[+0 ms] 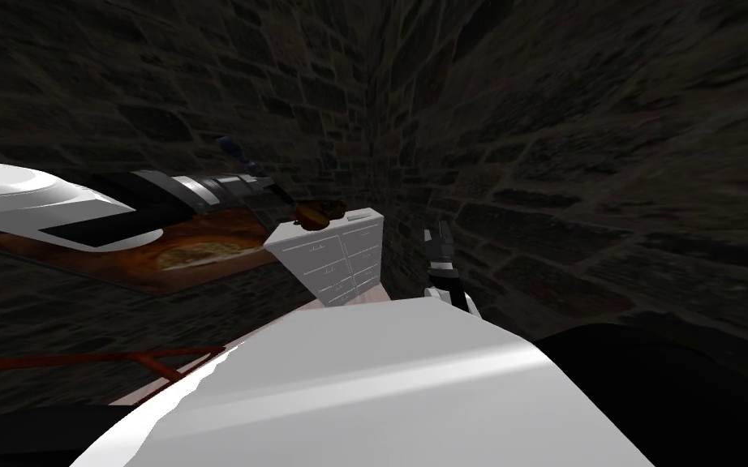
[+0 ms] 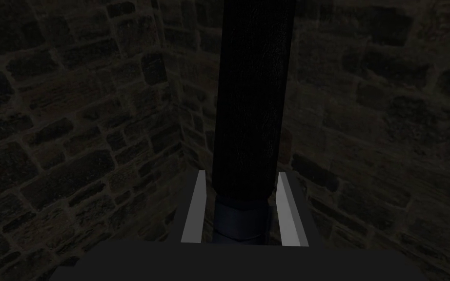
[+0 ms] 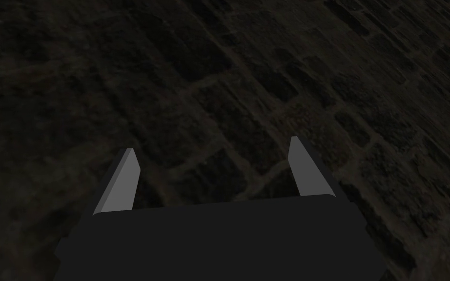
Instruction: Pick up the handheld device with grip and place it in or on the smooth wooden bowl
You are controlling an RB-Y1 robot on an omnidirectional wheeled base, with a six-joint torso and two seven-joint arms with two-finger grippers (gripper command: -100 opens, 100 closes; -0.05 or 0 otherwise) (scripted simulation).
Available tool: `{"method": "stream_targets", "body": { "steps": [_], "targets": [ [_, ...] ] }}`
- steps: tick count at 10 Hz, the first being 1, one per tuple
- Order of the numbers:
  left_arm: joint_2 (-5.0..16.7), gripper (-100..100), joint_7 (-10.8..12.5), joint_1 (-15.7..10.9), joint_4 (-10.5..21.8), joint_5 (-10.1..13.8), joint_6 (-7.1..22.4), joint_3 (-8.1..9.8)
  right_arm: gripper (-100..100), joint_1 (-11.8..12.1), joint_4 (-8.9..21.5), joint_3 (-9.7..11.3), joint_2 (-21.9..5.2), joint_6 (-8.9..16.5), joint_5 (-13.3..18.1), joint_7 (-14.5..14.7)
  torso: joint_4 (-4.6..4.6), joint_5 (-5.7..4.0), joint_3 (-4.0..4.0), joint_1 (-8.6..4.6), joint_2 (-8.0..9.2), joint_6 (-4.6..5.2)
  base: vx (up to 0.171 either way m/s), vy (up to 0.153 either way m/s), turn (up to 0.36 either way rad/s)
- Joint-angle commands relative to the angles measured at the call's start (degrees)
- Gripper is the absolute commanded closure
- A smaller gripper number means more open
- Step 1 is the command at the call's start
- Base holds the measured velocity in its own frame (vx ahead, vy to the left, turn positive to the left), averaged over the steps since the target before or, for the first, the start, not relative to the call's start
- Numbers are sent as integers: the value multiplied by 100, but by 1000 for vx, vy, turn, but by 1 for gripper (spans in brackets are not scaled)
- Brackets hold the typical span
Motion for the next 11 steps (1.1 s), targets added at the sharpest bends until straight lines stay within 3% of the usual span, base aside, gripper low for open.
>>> {"method": "stream_targets", "body": {
  "steps": [1, 2, 6, 7, 8, 9, 10, 11],
  "targets": [
    [0, 100, 0, 0, 0, 0, 0, 0, 0, 0, 0, 0, 0, 0, 0, 0, 0, 0, 0, 0, 0, 0, 40, -17, 4],
    [2, -100, 7, -5, 4, 10, 9, -3, 0, 0, 0, 0, 0, 0, 0, 0, -8, 11, -7, 25, -4, 3, 2, -7, 3],
    [3, -100, 6, -5, 3, 9, 8, -1, 0, -1, 0, -1, -1, 0, 0, 0, -7, 17, -5, 45, 0, 2, 0, 0, 0],
    [3, 0, 6, -5, 3, 9, 8, -1, 0, -1, 0, -1, -1, 0, 0, 0, -7, 17, -5, 45, 0, 2, 0, 0, 0],
    [289, -100, 89, 4, -50, 150, 263, 126, 0, -1, 0, -1, -1, 0, 0, 0, -7, 17, -5, 45, 0, 2, -25, 49, 93],
    [485, -100, 171, 14, -102, 291, 449, 254, 0, -1, 0, -1, -1, 0, 0, 0, -5, 17, -1, 56, 7, 2, -40, 93, 133],
    [673, -100, 171, 14, -102, 291, 517, 254, 0, -1, 0, -2, -1, 0, 0, 0, 0, 21, 4, 75, 12, -3, -31, 91, 42],
    [673, -100, 171, 14, -102, 291, 517, 254, 0, -1, 0, -1, -2, 0, 0, 0, 0, 25, 5, 82, 14, -1, -19, 54, -14]
  ]
}}
